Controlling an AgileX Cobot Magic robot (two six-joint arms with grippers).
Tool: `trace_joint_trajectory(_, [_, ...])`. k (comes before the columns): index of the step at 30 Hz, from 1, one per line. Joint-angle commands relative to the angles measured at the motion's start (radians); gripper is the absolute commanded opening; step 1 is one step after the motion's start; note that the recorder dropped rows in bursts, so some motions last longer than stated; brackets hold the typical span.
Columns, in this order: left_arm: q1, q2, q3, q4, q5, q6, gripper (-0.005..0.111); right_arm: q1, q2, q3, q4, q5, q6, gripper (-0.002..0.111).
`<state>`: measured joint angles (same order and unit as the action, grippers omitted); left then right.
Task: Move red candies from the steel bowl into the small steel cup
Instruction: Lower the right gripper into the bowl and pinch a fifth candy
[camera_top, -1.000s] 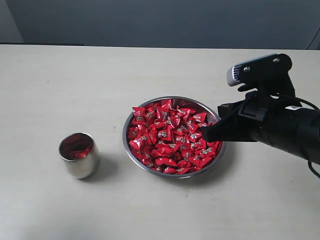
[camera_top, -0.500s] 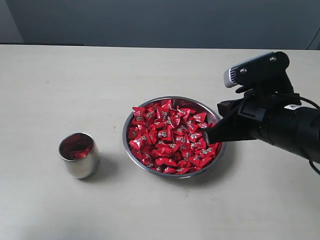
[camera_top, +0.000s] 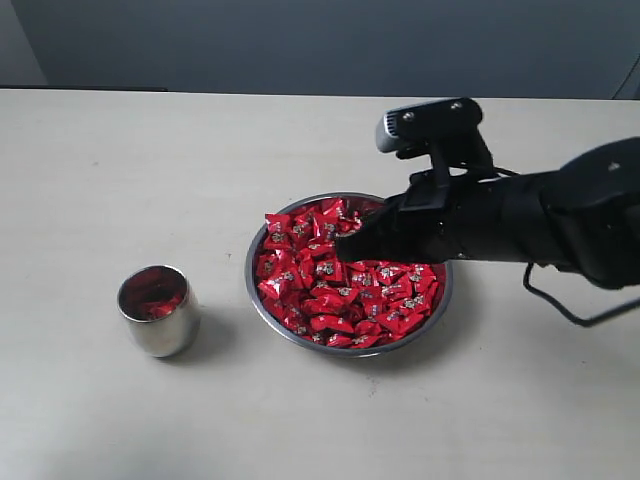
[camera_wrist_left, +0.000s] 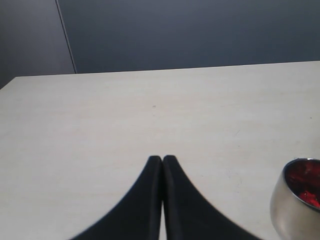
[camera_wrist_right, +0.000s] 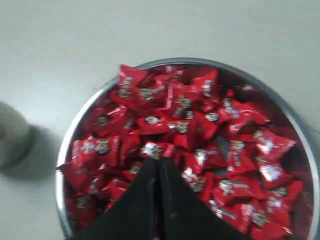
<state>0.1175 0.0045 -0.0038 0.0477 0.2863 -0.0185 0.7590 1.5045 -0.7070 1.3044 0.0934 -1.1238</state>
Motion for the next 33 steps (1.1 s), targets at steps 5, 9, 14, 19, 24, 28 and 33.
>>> trace_joint_trajectory(5, [0.001, -0.004, 0.004, -0.002, -0.002, -0.001, 0.0, -0.11, 0.154, -0.197, -0.636, 0.424, 0.427, 0.0])
trace_joint_trajectory(9, [0.001, -0.004, 0.004, -0.002, -0.002, -0.001, 0.0, -0.11, 0.186, -0.299, -0.867, 0.533, 0.642, 0.001])
trace_joint_trajectory(14, [0.001, -0.004, 0.004, -0.002, -0.002, -0.001, 0.0, -0.099, 0.187, -0.388, -0.881, 0.65, 0.537, 0.019])
trace_joint_trajectory(19, [0.001, -0.004, 0.004, -0.002, -0.002, -0.001, 0.0, -0.09, 0.219, -0.406, -0.875, 0.655, 0.555, 0.037])
trace_joint_trajectory(24, [0.001, -0.004, 0.004, -0.002, -0.002, -0.001, 0.0, -0.02, 0.275, -0.406, -0.881, 0.635, 0.557, 0.037])
trace_joint_trajectory(28, [0.001, -0.004, 0.004, -0.002, -0.002, -0.001, 0.0, 0.033, 0.327, -0.406, -0.916, 0.601, 0.557, 0.037])
trace_joint_trajectory(33, [0.001, -0.004, 0.004, -0.002, -0.002, -0.001, 0.0, 0.04, 0.363, -0.406, -0.969, 0.549, 0.564, 0.037])
